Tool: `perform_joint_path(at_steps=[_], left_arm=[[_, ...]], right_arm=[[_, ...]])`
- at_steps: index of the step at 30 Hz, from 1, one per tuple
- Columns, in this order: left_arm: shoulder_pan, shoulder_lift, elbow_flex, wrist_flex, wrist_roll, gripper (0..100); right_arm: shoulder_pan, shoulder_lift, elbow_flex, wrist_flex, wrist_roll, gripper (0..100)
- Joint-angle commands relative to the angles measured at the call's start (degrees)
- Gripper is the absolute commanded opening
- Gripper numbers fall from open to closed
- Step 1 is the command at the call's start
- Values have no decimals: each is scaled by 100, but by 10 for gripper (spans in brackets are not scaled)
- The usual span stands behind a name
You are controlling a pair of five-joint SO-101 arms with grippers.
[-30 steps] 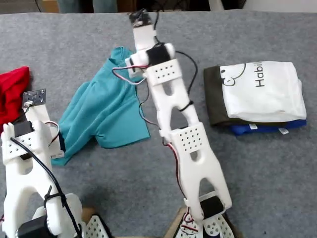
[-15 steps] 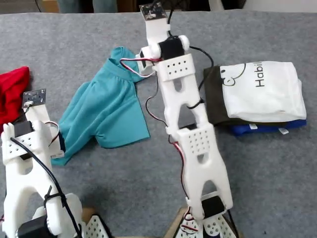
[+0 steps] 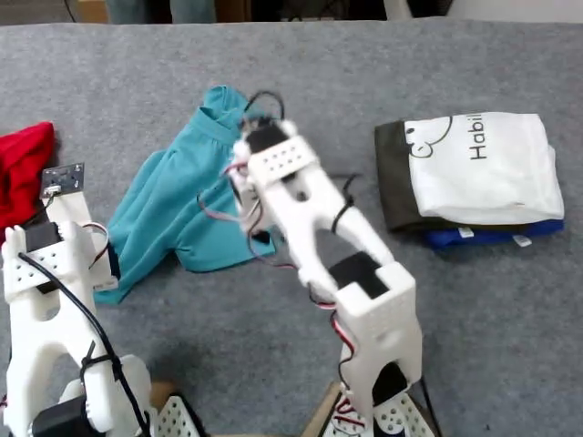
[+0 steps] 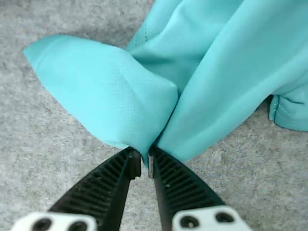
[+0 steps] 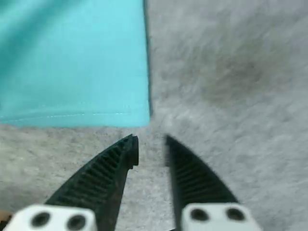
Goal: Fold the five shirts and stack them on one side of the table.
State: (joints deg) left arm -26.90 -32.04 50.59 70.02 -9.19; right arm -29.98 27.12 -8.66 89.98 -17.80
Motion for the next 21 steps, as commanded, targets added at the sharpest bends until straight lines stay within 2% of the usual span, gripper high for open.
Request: perform_joint_path(at_steps=[1,13,21], left_arm=[[31,-141,-75,-70,26,62],[31,-141,-57,-70,26,62],[31,-141,-66,-70,26,62]], right_arm=[[-202,-382,338,-299,-185,191],[-237,-347,347,-721,-211,194],[-378,462,-268,-791,-316,192]])
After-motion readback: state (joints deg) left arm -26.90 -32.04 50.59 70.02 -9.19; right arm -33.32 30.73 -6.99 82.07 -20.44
